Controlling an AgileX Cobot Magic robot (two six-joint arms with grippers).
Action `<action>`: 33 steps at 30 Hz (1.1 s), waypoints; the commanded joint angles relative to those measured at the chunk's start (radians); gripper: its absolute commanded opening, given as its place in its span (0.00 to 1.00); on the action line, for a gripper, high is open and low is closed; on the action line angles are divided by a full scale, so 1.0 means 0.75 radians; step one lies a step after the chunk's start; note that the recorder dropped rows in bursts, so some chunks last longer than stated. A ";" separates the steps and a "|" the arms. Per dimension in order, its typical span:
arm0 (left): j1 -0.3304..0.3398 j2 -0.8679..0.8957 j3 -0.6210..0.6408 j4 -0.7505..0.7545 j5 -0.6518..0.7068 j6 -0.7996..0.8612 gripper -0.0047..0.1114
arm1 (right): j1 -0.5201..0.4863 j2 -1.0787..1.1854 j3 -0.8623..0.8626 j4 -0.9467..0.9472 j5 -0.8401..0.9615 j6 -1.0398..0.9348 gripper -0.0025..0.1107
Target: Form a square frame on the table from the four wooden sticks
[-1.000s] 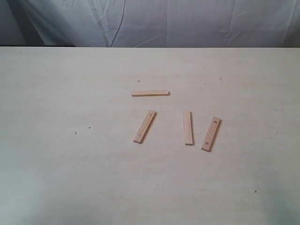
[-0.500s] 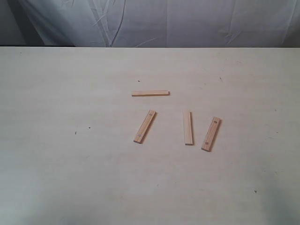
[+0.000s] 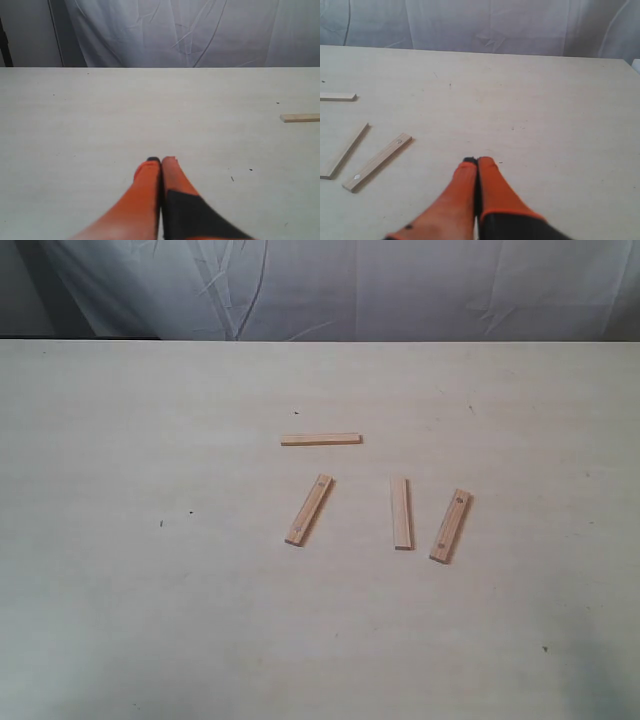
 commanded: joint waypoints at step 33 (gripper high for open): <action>-0.002 -0.008 0.003 0.071 -0.608 -0.008 0.04 | -0.006 -0.008 0.002 -0.001 -0.018 -0.001 0.01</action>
